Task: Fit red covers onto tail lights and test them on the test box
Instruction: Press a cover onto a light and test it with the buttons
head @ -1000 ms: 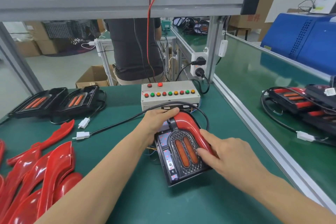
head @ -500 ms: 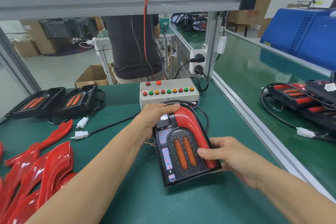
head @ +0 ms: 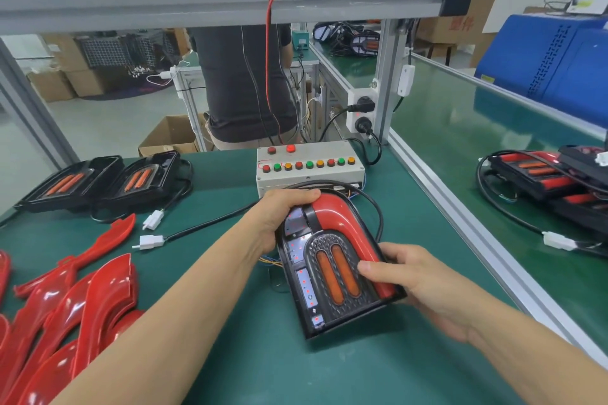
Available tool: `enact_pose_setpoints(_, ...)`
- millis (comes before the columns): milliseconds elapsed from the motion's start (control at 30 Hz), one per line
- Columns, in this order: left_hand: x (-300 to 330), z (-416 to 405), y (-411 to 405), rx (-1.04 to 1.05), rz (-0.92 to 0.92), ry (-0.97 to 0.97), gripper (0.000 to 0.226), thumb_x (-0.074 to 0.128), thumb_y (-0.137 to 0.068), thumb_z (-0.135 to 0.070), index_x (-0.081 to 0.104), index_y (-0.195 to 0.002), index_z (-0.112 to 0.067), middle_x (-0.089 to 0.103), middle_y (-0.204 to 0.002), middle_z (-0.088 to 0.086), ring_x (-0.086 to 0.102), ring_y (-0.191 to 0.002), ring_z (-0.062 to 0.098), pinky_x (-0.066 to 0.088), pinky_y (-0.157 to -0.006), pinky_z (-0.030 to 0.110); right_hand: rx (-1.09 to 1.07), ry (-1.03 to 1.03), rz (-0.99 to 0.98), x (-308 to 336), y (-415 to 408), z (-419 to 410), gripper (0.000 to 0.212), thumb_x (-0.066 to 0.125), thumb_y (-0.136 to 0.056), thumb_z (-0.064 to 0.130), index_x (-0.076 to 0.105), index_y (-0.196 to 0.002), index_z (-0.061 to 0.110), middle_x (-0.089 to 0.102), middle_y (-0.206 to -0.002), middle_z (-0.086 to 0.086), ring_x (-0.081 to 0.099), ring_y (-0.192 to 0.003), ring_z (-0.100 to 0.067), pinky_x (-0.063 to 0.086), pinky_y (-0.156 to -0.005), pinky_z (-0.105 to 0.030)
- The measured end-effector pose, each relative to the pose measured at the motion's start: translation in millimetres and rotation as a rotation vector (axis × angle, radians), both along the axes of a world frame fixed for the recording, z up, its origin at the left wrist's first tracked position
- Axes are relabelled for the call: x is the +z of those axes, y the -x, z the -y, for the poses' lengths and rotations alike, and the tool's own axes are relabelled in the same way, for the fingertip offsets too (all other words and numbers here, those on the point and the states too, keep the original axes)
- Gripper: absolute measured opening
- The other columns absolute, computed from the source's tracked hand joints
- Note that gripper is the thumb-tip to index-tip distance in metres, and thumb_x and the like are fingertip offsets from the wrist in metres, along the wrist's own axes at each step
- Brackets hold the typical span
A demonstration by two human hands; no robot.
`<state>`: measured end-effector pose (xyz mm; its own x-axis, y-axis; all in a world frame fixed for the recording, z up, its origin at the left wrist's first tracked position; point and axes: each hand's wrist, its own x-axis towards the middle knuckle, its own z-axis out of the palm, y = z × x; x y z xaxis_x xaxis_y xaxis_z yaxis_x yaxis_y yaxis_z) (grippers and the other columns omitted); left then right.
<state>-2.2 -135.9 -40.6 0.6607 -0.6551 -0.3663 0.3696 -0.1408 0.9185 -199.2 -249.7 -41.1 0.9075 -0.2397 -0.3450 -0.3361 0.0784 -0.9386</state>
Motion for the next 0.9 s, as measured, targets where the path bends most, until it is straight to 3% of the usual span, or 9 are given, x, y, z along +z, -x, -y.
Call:
enact_pose_setpoints(133, 3, 3, 0, 0.04, 0.017, 0.008, 0.026, 0.077, -0.071, -0.014, 0.07, -0.094, -0.002, 0.07, -0.089, 0.021, 0.066, -0.069, 0.029, 0.056, -0.076, 0.043, -0.013, -0.019, 0.017, 0, -1, -3, 0.028, 0.066, -0.087, 0.024, 0.067, -0.112, 0.011, 0.076, -0.1, -0.007, 0.073, -0.09, -0.02, 0.054, -0.07, -0.02)
enact_pose_setpoints(233, 2, 4, 0, 0.019, 0.07, 0.009, 0.03, 0.08, -0.068, -0.021, 0.071, -0.092, -0.005, 0.071, -0.093, 0.021, 0.068, -0.071, 0.028, 0.057, -0.077, 0.041, -0.076, -0.004, 0.036, 0, -2, -3, 0.022, 0.064, -0.089, 0.02, 0.069, -0.108, 0.009, 0.076, -0.095, -0.008, 0.073, -0.081, -0.018, 0.053, -0.064, -0.018)
enact_pose_setpoints(333, 1, 0, 0, -0.01, 0.07, -0.001, 0.038, 0.081, -0.057, -0.027, 0.072, -0.088, -0.006, 0.072, -0.089, 0.02, 0.068, -0.07, 0.028, 0.057, -0.074, 0.038, -0.075, 0.019, 0.022, 0, -2, -2, 0.02, 0.064, -0.09, 0.019, 0.069, -0.107, 0.008, 0.076, -0.094, -0.008, 0.073, -0.082, -0.02, 0.056, -0.067, -0.021)
enact_pose_setpoints(500, 0, 1, -1, 0.032, 0.084, 0.027, 0.015, 0.077, -0.071, -0.014, 0.072, -0.08, -0.004, 0.071, -0.082, 0.021, 0.067, -0.063, 0.027, 0.056, -0.062, 0.033, -0.151, 0.003, 0.03, -5, -6, -7, 0.014, 0.067, -0.086, 0.008, 0.072, -0.099, 0.007, 0.076, -0.089, -0.012, 0.074, -0.079, -0.024, 0.057, -0.069, -0.023)
enact_pose_setpoints(700, 3, 5, 0, 0.013, 0.2, -0.014, 0.012, 0.073, -0.079, -0.018, 0.073, -0.079, -0.007, 0.073, -0.081, 0.015, 0.068, -0.069, 0.025, 0.054, -0.067, 0.03, -0.195, -0.032, -0.019, -9, -8, -7, 0.017, 0.069, -0.083, 0.011, 0.071, -0.1, 0.007, 0.076, -0.091, -0.015, 0.072, -0.086, -0.032, 0.057, -0.083, -0.04)
enact_pose_setpoints(833, 5, 6, 1, -0.042, 0.464, -0.211, 0.029, 0.062, -0.089, -0.038, 0.073, -0.093, -0.011, 0.072, -0.098, 0.005, 0.065, -0.097, 0.021, 0.047, -0.091, 0.033, -0.149, -0.065, -0.044, -8, -10, -4, 0.023, 0.069, -0.084, 0.018, 0.069, -0.104, 0.006, 0.076, -0.093, -0.013, 0.073, -0.083, -0.024, 0.059, -0.074, -0.032)
enact_pose_setpoints(900, 9, 0, -1, -0.006, 0.563, -0.238, 0.026, 0.059, -0.091, -0.035, 0.071, -0.086, -0.014, 0.07, -0.089, -0.001, 0.063, -0.089, 0.016, 0.047, -0.085, 0.03, -0.138, -0.059, -0.042, -9, -13, -3, 0.024, 0.069, -0.083, 0.02, 0.069, -0.102, 0.005, 0.076, -0.093, -0.013, 0.072, -0.081, -0.021, 0.06, -0.075, -0.032)
